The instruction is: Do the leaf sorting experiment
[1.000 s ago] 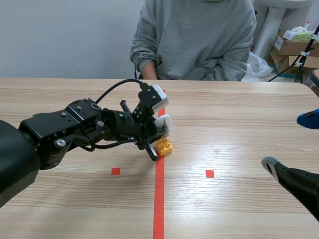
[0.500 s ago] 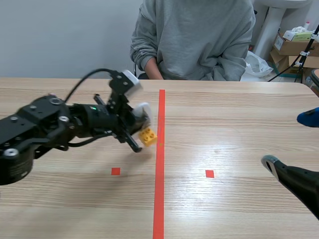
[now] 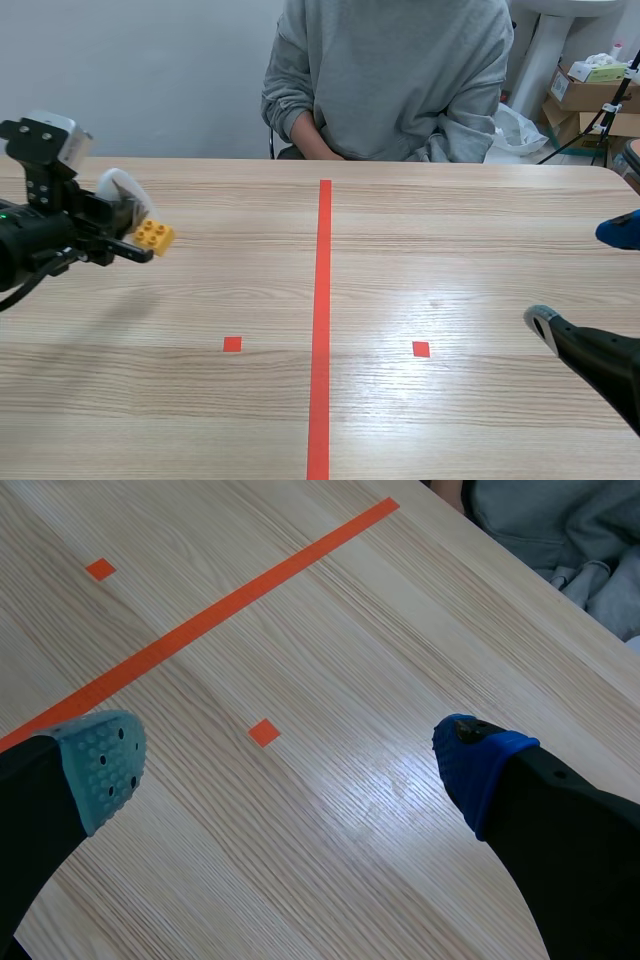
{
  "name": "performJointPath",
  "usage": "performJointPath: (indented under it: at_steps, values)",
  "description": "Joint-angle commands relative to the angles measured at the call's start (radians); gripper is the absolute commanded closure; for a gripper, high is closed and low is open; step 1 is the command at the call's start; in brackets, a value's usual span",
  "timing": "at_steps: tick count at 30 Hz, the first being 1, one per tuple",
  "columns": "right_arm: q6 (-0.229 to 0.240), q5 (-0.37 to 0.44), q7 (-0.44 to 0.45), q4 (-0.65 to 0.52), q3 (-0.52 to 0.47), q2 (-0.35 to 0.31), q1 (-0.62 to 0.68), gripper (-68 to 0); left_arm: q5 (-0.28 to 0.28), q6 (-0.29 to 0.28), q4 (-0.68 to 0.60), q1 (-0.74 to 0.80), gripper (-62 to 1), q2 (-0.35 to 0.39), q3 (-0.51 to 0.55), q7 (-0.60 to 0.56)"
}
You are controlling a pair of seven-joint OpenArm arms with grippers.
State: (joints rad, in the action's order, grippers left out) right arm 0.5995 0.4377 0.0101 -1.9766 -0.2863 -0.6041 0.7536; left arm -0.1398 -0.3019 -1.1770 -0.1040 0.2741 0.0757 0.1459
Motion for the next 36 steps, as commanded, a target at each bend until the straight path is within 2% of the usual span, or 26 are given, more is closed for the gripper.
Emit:
performJointPath:
  at_steps: [1,8,10,14,18,20,27,36]
  values:
    - [0.0,0.011,0.012,-0.008,-0.007,0.001,-0.009,-59.1,-0.006,0.007,0.067,-0.076,-4.0,0.014,0.018,-0.023]
    - [0.0,0.011,0.011,-0.008,-0.007,0.001,-0.008,-59.1,0.032,0.08,0.339,-0.263,-4.0,0.072,0.05,-0.084]
    - [0.0,0.011,0.012,-0.008,-0.007,0.001,-0.008,-59.1,0.034,0.085,0.41,-0.315,-4.0,0.088,0.05,-0.087]
    - [0.0,0.011,0.012,-0.008,-0.007,0.001,-0.008,-59.1,0.082,0.106,0.565,-0.413,-4.0,0.1,0.048,-0.099]
    - [0.0,0.011,0.012,-0.008,-0.007,0.001,-0.008,-59.1,0.093,0.108,0.69,-0.492,-4.0,0.103,0.047,-0.109]
    - [0.0,0.011,0.012,-0.008,-0.007,0.001,-0.008,-59.1,0.124,0.113,0.73,-0.517,-4.0,0.103,0.047,-0.108]
    - [0.0,0.011,0.016,-0.008,-0.007,0.001,-0.009,-59.1,0.151,0.113,0.823,-0.53,-4.0,0.1,0.047,-0.12]
    - [0.0,0.011,0.015,-0.008,-0.007,0.001,-0.008,-59.1,0.17,0.113,0.834,-0.501,-4.0,0.072,0.047,-0.124]
